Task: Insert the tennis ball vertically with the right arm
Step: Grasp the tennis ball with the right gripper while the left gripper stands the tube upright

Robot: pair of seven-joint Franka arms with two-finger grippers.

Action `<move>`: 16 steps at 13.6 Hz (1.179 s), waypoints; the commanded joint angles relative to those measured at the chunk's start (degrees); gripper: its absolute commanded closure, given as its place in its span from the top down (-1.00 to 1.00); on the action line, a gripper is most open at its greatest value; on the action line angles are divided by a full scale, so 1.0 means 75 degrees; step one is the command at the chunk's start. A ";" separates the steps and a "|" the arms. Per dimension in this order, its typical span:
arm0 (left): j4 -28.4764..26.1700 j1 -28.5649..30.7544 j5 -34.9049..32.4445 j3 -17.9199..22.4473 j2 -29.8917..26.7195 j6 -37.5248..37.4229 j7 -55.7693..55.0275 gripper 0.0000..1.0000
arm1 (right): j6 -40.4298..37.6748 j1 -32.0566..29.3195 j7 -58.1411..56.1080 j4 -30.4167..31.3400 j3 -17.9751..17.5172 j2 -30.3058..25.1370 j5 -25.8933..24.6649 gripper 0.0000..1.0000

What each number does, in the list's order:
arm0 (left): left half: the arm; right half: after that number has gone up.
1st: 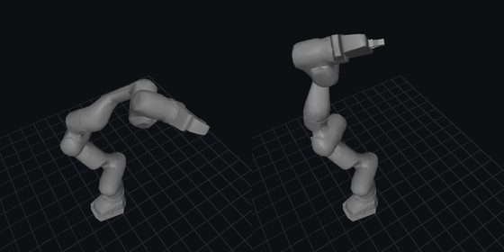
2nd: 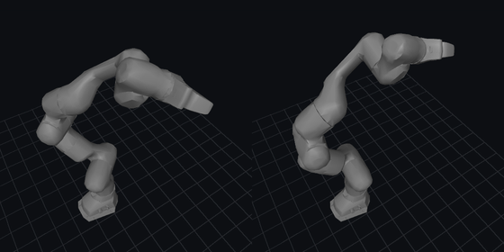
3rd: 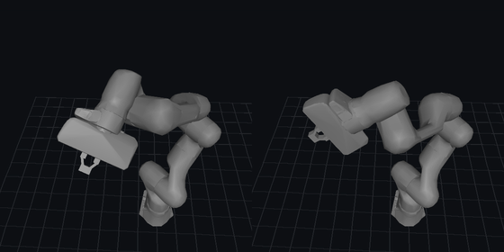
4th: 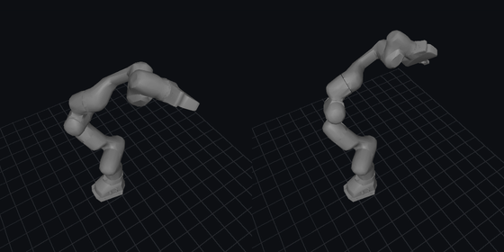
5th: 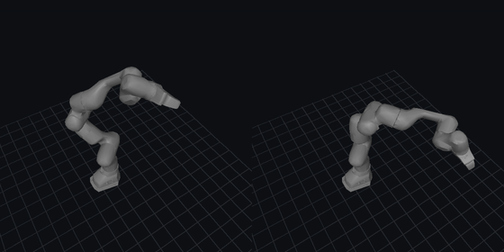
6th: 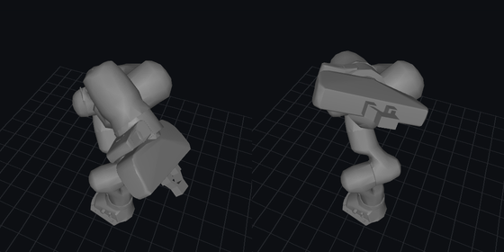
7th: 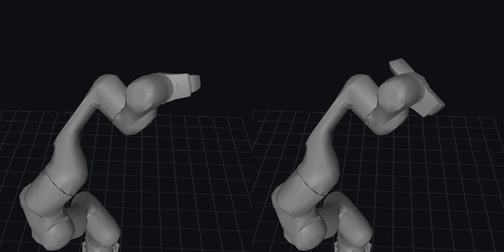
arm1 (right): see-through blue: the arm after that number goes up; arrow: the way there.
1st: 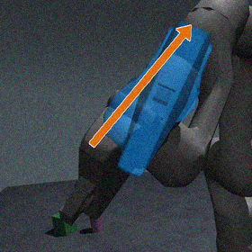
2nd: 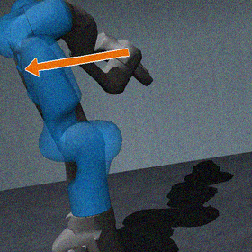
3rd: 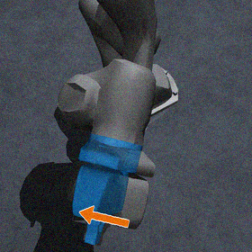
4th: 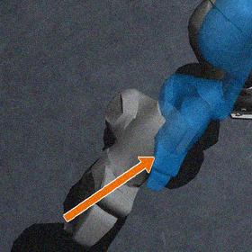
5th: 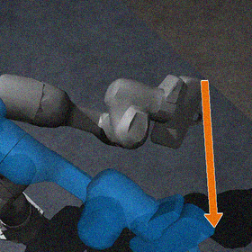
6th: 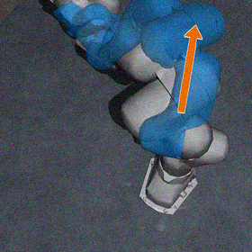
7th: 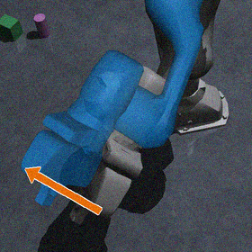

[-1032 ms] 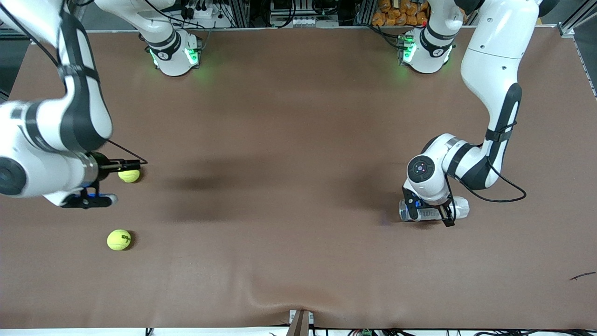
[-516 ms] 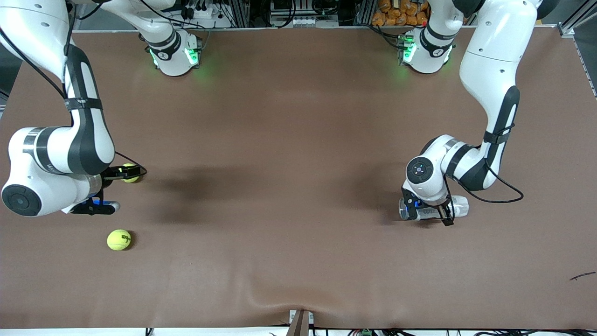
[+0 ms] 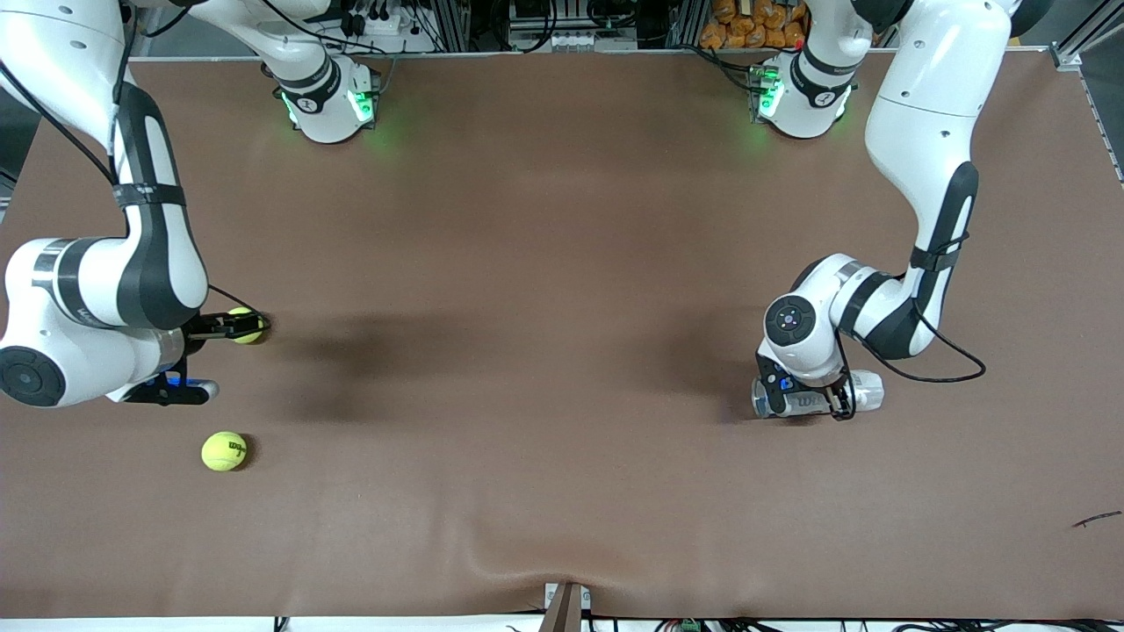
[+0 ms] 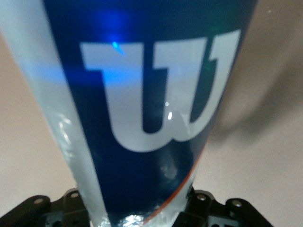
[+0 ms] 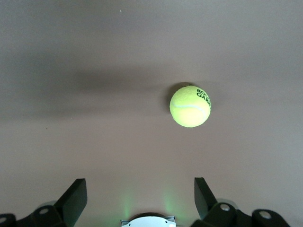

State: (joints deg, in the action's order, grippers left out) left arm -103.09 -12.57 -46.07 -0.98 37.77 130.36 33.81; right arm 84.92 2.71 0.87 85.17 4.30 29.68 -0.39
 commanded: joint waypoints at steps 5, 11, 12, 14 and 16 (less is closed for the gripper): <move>0.0116 0.0118 -0.0081 -0.0325 -0.0311 0.0174 0.0062 0.31 | -0.0050 -0.0256 -0.0128 0.0022 -0.0023 0.0425 -0.0100 1.00; 0.1156 -0.0057 0.2916 -0.1719 -0.0396 0.0162 -0.0090 0.29 | 0.1390 -0.0700 -0.0854 0.1134 -0.0023 0.0566 -0.0101 1.00; 0.1484 -0.0081 0.3349 -0.1918 -0.0245 0.0185 -0.0091 0.29 | 0.1612 -0.0747 -0.0994 0.1310 -0.0023 0.0578 -0.0101 1.00; 0.2094 -0.0198 0.3785 -0.2271 0.0037 0.0418 -0.0091 0.29 | 0.2220 -0.0934 -0.1543 0.1755 -0.0023 0.0578 -0.0101 1.00; 0.2190 -0.0478 0.4404 -0.2377 0.0167 0.1270 -0.0091 0.28 | 0.2819 -0.1064 -0.1873 0.2084 -0.0023 0.0578 -0.0101 1.00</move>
State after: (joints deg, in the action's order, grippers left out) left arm -89.85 -14.68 -16.59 -18.28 36.25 135.42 33.62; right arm 102.52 -3.64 -10.54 97.53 4.97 35.19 -0.39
